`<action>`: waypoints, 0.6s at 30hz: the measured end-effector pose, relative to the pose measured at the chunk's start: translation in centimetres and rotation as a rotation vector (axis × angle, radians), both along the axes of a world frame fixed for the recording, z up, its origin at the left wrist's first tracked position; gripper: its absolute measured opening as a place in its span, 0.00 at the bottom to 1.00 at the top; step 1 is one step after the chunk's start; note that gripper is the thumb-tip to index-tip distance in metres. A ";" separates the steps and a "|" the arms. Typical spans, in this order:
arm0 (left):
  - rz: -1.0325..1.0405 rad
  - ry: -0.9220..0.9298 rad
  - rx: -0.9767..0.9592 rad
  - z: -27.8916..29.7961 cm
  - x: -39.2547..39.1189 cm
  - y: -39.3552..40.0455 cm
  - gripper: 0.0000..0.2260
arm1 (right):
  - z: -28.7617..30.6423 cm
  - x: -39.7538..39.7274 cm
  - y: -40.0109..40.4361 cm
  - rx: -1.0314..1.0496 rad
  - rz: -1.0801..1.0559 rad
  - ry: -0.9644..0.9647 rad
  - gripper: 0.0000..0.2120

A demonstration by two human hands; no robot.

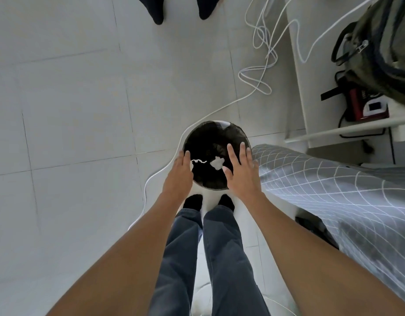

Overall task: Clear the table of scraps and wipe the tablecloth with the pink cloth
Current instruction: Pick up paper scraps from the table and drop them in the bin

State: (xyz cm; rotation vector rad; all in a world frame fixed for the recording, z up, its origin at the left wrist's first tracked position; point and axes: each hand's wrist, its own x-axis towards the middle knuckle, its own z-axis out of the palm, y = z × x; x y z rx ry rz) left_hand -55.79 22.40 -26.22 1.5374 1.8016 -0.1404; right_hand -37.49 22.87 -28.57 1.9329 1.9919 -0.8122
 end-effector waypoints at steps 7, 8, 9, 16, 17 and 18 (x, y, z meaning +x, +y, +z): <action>-0.003 -0.039 0.020 -0.4 2.1 1.6 0.26 | -0.1 1.7 -0.1 0.009 -0.037 -0.028 0.29; 0.001 -0.044 0.025 -0.6 2.4 1.9 0.27 | -0.2 2.0 -0.2 0.010 -0.044 -0.031 0.29; 0.007 -0.052 0.028 -0.7 2.8 2.2 0.27 | -0.4 2.2 -0.3 0.009 -0.052 -0.034 0.29; -0.061 -0.130 0.007 -1.2 4.2 3.4 0.34 | -0.3 3.4 -0.9 -0.007 -0.087 -0.059 0.28; -0.074 -0.103 0.009 -1.0 4.3 3.4 0.34 | -0.1 3.5 -0.8 -0.003 -0.091 -0.058 0.28; -0.089 -0.074 0.012 -0.8 4.3 3.5 0.34 | 0.3 3.6 -0.8 0.000 -0.099 -0.053 0.28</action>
